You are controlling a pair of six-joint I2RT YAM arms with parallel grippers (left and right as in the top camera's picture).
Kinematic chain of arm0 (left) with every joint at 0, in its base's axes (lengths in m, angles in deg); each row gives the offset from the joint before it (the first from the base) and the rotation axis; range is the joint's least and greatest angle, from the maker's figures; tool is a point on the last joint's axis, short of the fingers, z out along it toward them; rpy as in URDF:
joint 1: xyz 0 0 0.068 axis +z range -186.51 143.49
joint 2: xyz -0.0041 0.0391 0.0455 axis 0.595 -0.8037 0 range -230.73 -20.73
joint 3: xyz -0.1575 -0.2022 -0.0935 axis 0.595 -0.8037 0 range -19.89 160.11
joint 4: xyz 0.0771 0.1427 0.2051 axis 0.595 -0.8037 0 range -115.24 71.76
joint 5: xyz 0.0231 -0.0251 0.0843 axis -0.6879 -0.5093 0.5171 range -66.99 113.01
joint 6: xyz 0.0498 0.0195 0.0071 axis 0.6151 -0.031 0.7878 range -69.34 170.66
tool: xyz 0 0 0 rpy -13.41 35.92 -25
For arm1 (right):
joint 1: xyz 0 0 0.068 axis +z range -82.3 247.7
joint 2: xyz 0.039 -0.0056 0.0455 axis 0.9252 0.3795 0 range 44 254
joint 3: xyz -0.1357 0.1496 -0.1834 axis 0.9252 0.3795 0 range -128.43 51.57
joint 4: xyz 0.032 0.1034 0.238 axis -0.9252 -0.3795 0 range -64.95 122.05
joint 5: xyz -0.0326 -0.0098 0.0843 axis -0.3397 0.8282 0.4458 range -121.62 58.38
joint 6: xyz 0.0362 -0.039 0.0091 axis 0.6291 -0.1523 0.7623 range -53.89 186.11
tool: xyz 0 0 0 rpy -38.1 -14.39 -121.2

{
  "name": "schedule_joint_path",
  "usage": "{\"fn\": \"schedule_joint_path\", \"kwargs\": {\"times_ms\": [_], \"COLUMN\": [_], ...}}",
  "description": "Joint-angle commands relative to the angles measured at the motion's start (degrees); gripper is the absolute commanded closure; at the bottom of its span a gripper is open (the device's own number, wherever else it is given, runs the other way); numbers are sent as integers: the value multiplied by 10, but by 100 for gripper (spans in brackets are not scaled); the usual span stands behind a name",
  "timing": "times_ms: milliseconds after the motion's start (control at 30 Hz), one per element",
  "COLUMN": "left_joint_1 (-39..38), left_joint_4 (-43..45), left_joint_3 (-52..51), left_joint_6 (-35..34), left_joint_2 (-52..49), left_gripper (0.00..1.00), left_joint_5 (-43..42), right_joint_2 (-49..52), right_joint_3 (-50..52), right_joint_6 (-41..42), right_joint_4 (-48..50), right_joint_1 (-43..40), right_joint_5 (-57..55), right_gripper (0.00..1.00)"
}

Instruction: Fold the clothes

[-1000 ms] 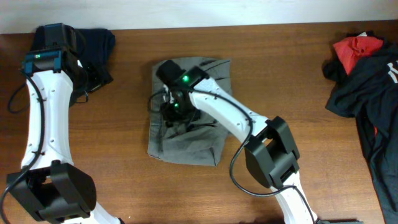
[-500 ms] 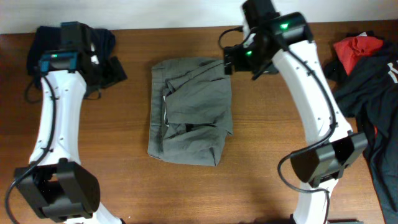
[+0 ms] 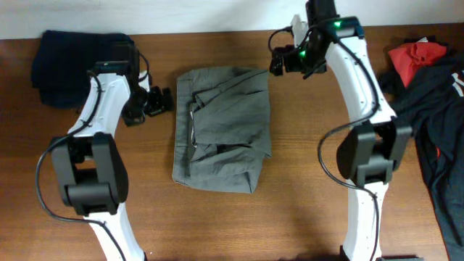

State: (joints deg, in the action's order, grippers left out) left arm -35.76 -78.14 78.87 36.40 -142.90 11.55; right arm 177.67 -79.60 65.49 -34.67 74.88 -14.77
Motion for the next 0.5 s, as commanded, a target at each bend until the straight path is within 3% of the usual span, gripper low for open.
{"fn": "schedule_joint_path", "kwargs": {"times_ms": [0, 100, 267, 300, 367, 433, 467], "left_joint_1": [-2, -7, -53, -73, -102, -137, -157], "left_joint_4": [-3, -19, -57, -60, -61, -62, -62], "left_joint_3": [-4, -4, -4, -4, -4, -4, -4], "left_joint_6": [37, 37, 50, 52, 52, 52, 52], "left_joint_2": [3, 4, 7, 10, 18, 32, 42], "left_gripper": [2, 11, 45, 58, 97, 99, 99], "left_joint_5": [-40, -41, -47, -46, -41, -25, -15], "right_joint_2": [11, 11, 18, 25, 34, 44, 47], "right_joint_3": [1, 1, 1, 1, 1, 1, 1], "right_joint_6": [-66, -65, -44, -33, -20, -7, 7], "right_joint_4": [22, 63, 156, 183, 212, 231, 240], "right_joint_1": [12, 20, 30, 32, 33, 34, 34], "right_joint_5": [1, -10, -10, -9, -9, -5, -1], "right_gripper": [2, 2, 2, 1, 0, 11, 45]}}
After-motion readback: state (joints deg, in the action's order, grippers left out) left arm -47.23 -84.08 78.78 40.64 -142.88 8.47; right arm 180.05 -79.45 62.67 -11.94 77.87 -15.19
